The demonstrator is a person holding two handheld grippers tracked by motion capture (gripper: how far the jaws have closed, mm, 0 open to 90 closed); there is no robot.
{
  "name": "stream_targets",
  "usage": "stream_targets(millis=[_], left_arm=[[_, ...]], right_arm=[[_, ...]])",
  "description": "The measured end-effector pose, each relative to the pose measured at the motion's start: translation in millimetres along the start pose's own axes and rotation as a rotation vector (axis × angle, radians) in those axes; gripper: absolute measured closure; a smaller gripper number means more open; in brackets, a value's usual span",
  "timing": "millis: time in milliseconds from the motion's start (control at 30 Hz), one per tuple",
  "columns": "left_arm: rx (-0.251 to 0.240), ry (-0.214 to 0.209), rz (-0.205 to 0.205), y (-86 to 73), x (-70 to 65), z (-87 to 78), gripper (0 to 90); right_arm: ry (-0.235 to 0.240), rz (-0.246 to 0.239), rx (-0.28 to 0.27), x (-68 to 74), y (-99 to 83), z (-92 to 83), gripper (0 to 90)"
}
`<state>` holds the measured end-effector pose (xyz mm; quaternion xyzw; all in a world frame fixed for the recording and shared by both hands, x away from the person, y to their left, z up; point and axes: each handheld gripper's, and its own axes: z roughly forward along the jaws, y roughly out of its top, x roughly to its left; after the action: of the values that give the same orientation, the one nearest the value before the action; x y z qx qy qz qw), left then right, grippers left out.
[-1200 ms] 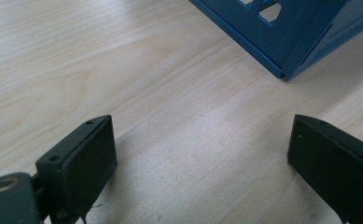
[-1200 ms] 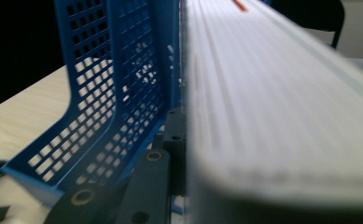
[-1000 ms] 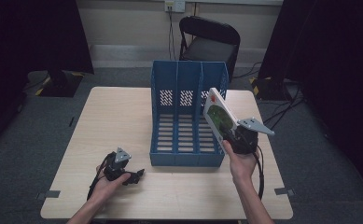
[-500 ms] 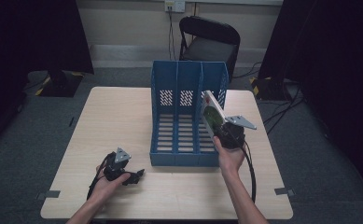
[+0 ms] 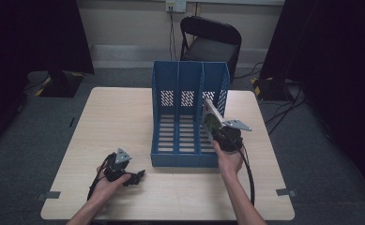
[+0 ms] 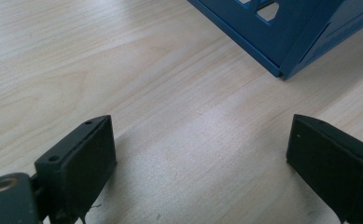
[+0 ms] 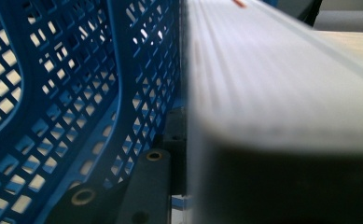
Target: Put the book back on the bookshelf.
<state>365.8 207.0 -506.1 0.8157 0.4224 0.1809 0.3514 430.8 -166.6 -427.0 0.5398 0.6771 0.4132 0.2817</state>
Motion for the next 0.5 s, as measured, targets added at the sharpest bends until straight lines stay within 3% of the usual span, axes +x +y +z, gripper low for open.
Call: stream_targets(millis=[200,367,500], left_arm=[[0.000,-0.001,0.000,0.0,0.0,0.0,7.6],[-0.001,-0.002,0.001,-0.1,0.1,0.1,7.5],[-0.001,-0.003,0.000,-0.1,0.1,0.1,7.5]], right_arm=[[0.002,-0.029,0.033,4.5,-2.9,5.4,76.6],[0.003,-0.010,0.035,0.4,-5.0,7.3,76.4],[0.008,-0.023,0.036,0.4,-7.0,6.5,76.1]])
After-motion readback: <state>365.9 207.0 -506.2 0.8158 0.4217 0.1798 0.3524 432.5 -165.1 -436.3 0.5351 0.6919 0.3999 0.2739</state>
